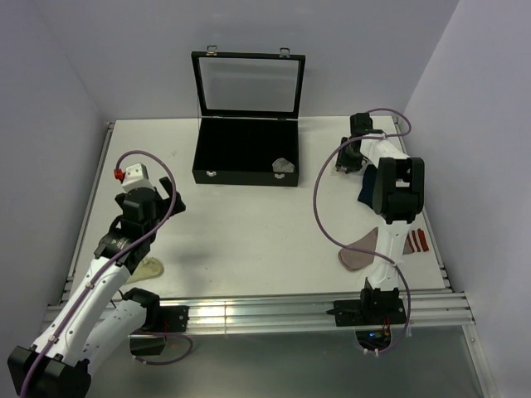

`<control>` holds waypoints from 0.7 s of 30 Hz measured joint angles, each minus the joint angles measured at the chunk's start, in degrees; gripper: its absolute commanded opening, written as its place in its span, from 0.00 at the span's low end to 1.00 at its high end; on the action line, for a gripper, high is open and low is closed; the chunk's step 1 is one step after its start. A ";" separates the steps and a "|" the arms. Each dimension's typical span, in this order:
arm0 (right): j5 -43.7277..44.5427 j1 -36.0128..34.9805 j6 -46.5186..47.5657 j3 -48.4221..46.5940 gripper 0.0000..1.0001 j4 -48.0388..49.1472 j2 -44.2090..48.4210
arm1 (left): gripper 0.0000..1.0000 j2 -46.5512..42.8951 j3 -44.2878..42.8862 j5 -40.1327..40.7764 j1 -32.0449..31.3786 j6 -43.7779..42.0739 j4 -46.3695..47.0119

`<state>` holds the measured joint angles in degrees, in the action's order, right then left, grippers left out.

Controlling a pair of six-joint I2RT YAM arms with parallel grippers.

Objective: Roll the socks
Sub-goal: Move the sock to the center of the board.

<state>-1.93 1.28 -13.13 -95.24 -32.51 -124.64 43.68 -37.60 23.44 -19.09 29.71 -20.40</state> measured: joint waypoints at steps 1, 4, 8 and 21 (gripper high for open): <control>0.00 0.00 0.09 0.07 0.44 0.02 0.00 | 0.99 0.00 0.00 0.00 0.00 0.00 0.00; 0.02 -0.02 0.07 0.11 0.43 -0.20 0.00 | 0.99 0.02 0.00 0.00 0.00 -0.02 0.00; 0.20 -0.72 -0.59 2.21 0.42 -0.42 1.33 | 0.99 0.00 0.00 0.02 0.00 -0.02 -0.02; 0.42 -15.74 -10.23 28.61 0.39 -3.10 19.85 | 0.99 -0.81 0.00 0.44 0.00 0.00 0.00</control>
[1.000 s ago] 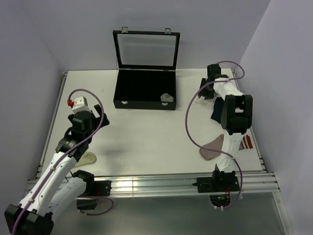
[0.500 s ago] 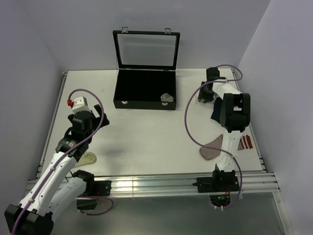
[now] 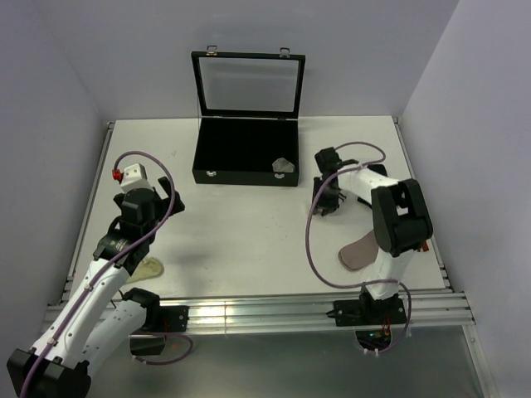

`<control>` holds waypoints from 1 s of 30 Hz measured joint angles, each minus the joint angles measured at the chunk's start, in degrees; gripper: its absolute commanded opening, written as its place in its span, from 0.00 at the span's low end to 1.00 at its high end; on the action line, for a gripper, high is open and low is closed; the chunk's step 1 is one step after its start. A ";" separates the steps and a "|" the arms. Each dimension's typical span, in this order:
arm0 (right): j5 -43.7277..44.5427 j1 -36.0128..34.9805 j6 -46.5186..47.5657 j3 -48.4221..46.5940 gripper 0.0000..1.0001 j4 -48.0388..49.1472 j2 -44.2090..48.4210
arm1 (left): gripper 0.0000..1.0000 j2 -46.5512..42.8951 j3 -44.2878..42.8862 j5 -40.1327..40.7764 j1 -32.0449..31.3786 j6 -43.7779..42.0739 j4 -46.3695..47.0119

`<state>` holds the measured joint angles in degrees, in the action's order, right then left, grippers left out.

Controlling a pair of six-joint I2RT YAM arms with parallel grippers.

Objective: Roll the socks
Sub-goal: Move the sock to the center of the board.

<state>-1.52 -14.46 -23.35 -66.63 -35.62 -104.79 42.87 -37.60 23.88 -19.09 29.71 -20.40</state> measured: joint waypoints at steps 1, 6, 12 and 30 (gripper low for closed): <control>-0.42 -1.31 -0.94 2.27 0.39 0.09 1.73 | 0.99 -0.07 0.00 0.00 0.00 0.00 -0.02; -2.36 -9.03 -4.92 9.62 0.40 0.98 7.56 | 0.99 -0.37 0.00 0.00 0.00 0.02 0.00; -5.81 -20.68 -9.29 8.63 0.40 3.15 6.36 | 0.99 -0.87 0.00 -0.20 0.00 0.13 0.00; -1.22 -26.25 -3.43 -4.02 0.42 4.61 4.59 | 0.99 0.44 1.62 -0.68 0.00 -0.85 2.56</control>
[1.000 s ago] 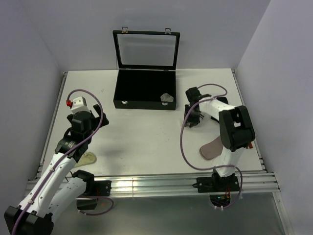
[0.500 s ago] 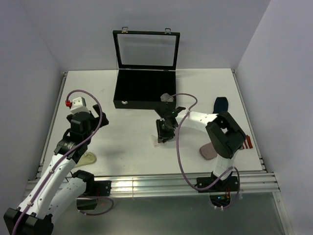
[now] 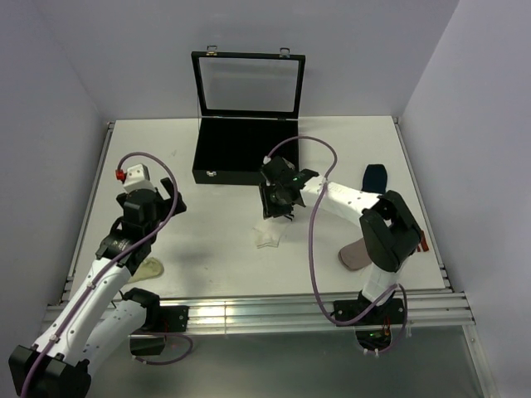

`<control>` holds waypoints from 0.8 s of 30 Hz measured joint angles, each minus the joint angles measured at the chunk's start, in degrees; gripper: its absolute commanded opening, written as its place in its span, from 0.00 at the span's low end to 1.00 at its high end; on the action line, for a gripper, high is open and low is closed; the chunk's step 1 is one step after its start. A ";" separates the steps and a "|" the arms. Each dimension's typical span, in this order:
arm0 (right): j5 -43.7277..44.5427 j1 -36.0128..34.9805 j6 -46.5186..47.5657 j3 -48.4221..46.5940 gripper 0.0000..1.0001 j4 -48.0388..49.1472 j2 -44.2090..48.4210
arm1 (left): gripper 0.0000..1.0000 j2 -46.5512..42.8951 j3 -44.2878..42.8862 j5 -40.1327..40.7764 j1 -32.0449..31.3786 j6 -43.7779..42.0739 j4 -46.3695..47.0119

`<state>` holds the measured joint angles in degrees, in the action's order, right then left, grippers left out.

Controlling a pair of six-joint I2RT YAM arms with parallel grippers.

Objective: Roll the socks
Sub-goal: Move the sock to the center of the board.

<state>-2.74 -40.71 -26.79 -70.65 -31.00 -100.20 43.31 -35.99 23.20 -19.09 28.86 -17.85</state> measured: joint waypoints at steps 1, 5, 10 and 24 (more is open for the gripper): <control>0.44 0.48 0.31 0.00 0.41 0.07 0.09 | 1.00 0.11 0.00 -0.15 0.00 -0.20 0.09; 1.33 4.72 1.03 0.04 0.40 0.68 -0.17 | 0.99 0.11 0.00 -1.20 0.00 -0.63 0.57; 2.12 10.84 1.36 -0.09 0.40 2.99 -3.39 | 0.99 -0.48 0.00 -2.45 0.00 -0.68 0.63; 3.39 16.24 0.11 1.66 0.40 5.25 -6.49 | 0.99 -2.56 0.13 -8.13 0.00 -0.24 0.90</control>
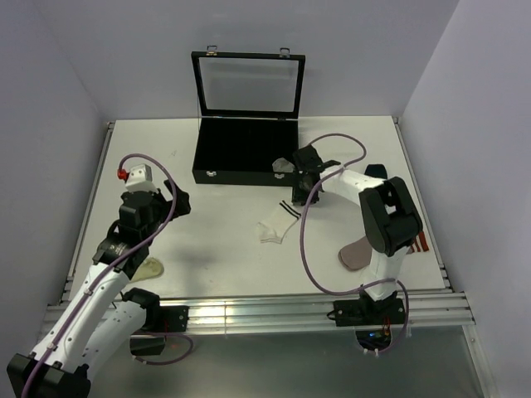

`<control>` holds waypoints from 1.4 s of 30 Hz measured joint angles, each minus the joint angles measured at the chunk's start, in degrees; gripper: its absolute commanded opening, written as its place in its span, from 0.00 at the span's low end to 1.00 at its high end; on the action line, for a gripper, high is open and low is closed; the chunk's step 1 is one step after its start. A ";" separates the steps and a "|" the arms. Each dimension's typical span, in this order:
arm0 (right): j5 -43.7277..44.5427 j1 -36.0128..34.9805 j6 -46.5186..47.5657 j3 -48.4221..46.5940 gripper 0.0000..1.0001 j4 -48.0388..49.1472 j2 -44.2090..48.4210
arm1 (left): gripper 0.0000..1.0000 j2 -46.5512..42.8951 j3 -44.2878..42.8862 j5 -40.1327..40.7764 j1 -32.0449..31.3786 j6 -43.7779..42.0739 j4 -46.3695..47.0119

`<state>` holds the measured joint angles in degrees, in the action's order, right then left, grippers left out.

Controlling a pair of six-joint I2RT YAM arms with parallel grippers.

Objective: Roll the socks
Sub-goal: Move the sock to the center of the board, then roll the sock at the center of the board.

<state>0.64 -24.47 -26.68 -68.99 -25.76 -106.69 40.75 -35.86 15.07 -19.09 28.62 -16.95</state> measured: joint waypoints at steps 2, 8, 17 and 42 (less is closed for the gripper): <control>0.02 0.24 1.03 1.20 0.41 -0.66 2.56 | 1.00 0.39 0.00 -0.37 -0.02 -0.02 0.02; -0.04 -4.94 7.32 5.40 0.44 0.17 14.05 | 1.00 3.10 0.00 -0.42 0.00 -0.20 -0.02; -0.61 -20.55 14.64 13.40 0.48 2.45 19.06 | 1.00 4.22 0.00 -0.22 0.00 -0.52 0.31; 5.77 -29.03 18.32 9.55 0.45 5.07 7.52 | 0.99 2.08 0.00 -0.11 0.00 -0.48 0.07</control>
<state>6.42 -53.49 -8.36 -59.44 -20.69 -99.18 42.83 -35.86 14.96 -19.09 28.14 -16.88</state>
